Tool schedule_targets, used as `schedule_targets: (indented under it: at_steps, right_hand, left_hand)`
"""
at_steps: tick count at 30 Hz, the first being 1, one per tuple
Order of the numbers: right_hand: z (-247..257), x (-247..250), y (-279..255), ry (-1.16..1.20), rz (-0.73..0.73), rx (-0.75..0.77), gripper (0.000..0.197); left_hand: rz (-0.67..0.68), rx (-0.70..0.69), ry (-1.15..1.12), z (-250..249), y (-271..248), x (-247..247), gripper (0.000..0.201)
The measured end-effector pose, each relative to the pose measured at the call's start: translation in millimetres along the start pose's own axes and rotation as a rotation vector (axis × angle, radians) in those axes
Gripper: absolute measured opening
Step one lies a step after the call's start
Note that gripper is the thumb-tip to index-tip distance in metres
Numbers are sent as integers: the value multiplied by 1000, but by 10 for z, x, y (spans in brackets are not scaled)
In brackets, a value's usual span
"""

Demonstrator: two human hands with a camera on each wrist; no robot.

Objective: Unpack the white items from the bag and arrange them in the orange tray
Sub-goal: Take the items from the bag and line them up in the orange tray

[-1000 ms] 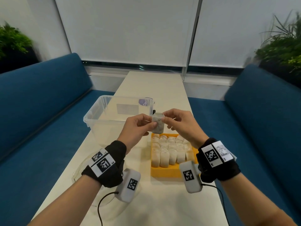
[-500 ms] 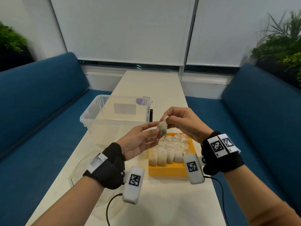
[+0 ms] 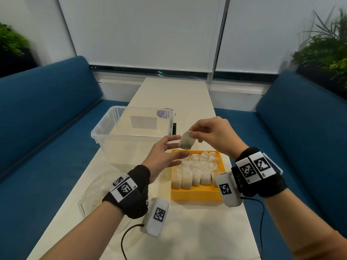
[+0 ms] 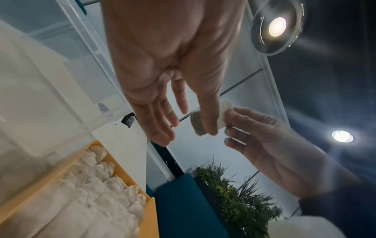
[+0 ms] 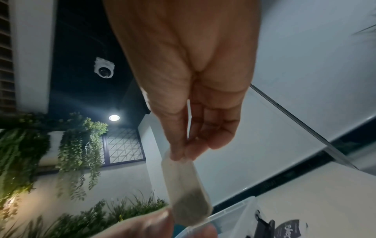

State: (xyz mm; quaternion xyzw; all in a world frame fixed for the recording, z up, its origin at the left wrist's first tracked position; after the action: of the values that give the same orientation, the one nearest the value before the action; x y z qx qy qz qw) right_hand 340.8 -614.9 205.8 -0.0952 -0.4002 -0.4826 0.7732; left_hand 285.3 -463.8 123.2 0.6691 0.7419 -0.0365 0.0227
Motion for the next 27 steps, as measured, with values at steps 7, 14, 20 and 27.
schedule_targets:
  at_steps: [7, 14, 20, 27]
  right_hand:
    - [-217, -106, -8, -160, 88, -82, 15]
    - [-907, -723, -252, -370, 445, -260, 19]
    - [-1324, -1053, -175, -499, 525, -410, 22]
    - [-1451, -1140, 20, -508, 470, -447, 25]
  left_hand:
    - [-49, 84, 163, 198, -29, 163, 36]
    - [-137, 172, 225, 493, -275, 570, 16]
    - [-214, 220, 228, 600, -457, 804, 16]
    - [-252, 198, 208, 527, -531, 916, 15]
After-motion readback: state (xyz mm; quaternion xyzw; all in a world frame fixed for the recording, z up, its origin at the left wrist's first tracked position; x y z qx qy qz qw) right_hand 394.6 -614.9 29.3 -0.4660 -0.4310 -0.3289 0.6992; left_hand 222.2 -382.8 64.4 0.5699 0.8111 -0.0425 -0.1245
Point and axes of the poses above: each hand's wrist, its own y-axis towards the middle knuckle, its own x-axis out of the back of the hand, z = x × y, the point moved 4 cm from there along y, towards the middle knuckle, and after that the axes turned 5 degrees about -x, right-handed, at the moved point
